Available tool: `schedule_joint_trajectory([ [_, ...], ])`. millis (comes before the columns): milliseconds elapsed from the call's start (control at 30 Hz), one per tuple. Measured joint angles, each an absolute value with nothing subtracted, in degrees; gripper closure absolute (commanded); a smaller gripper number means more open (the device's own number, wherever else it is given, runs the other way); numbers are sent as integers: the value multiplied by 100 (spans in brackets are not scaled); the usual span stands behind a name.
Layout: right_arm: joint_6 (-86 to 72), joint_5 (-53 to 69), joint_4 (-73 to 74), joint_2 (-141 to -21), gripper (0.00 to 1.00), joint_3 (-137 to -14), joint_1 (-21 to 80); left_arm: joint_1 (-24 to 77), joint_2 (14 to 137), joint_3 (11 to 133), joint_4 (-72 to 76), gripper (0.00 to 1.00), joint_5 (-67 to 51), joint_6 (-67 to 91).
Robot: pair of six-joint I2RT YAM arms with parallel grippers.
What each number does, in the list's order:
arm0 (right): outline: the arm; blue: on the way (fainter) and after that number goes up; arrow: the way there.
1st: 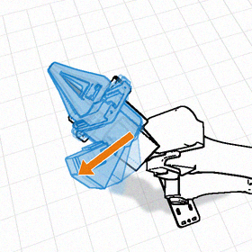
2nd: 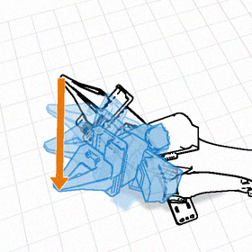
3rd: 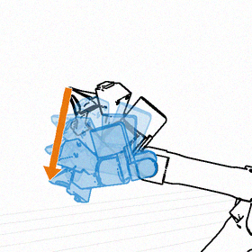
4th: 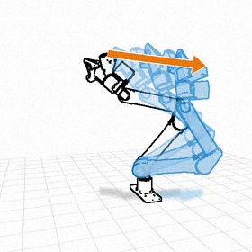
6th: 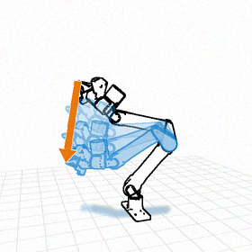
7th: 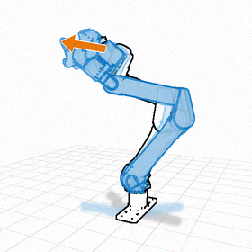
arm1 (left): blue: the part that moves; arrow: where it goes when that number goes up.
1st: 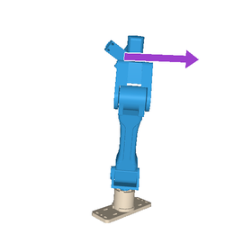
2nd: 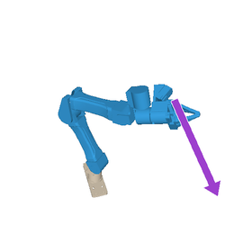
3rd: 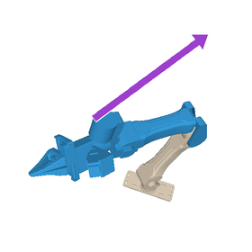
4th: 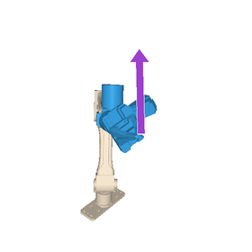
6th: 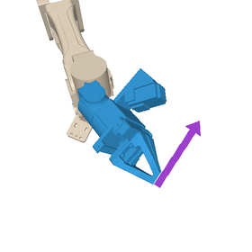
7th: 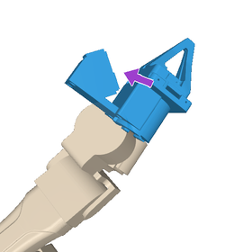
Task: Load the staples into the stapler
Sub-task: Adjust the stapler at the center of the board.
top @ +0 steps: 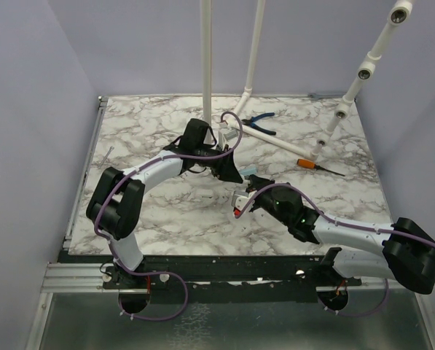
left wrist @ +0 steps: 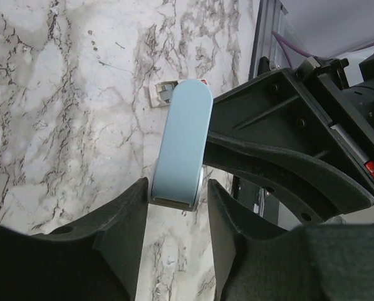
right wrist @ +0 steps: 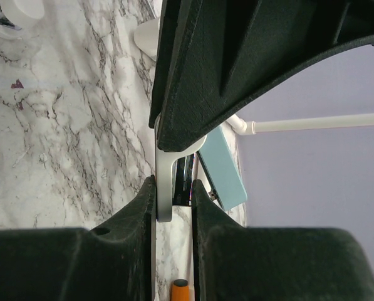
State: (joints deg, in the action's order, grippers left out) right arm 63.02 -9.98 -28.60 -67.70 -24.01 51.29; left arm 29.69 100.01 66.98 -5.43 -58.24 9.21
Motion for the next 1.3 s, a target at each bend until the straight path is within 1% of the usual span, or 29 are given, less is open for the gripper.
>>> schedule_joint_trajectory([
  [233,6302,-998,-2836,-6770,99,-2401,5129,2982,10071,6718,-480,68,-5863,939],
  [333,6300,-1000,-2818,-6770,99,-2401,5127,2995,10119,6768,-478,68,-5892,939],
  [467,6298,-1002,-2799,-6770,99,-2401,5120,3002,10143,6788,-480,65,-5898,937],
  [567,6285,-1002,-2788,-6770,100,-2401,5120,3002,10149,6788,-480,67,-5898,939],
  [633,6278,-1002,-2781,-6770,99,-2401,5120,3006,10154,6788,-480,72,-5898,939],
  [700,6261,-1002,-2777,-6770,99,-2401,5120,3009,10160,6788,-480,89,-5900,937],
  [733,6250,-1002,-2773,-6770,96,-2401,5120,3009,10160,6788,-480,99,-5900,937],
  [833,6165,-1002,-2751,-6770,72,-2401,5120,3011,10169,6788,-480,100,-5905,897],
  [867,6132,-1002,-2735,-6770,65,-2403,5120,3013,10169,6788,-482,100,-5902,869],
  [900,6082,-1000,-2722,-6770,60,-2405,5120,3013,10169,6788,-484,100,-5900,834],
  [1100,5800,-895,-2438,-6770,45,-2536,5122,3039,10086,6670,-438,100,-5791,408],
  [1167,5682,-860,-2296,-6768,43,-2582,5120,3039,10001,6587,-425,100,-5725,217],
  [1300,5282,-663,-1798,-6615,42,-2735,4991,2969,9791,6368,-395,100,-5590,-196],
])
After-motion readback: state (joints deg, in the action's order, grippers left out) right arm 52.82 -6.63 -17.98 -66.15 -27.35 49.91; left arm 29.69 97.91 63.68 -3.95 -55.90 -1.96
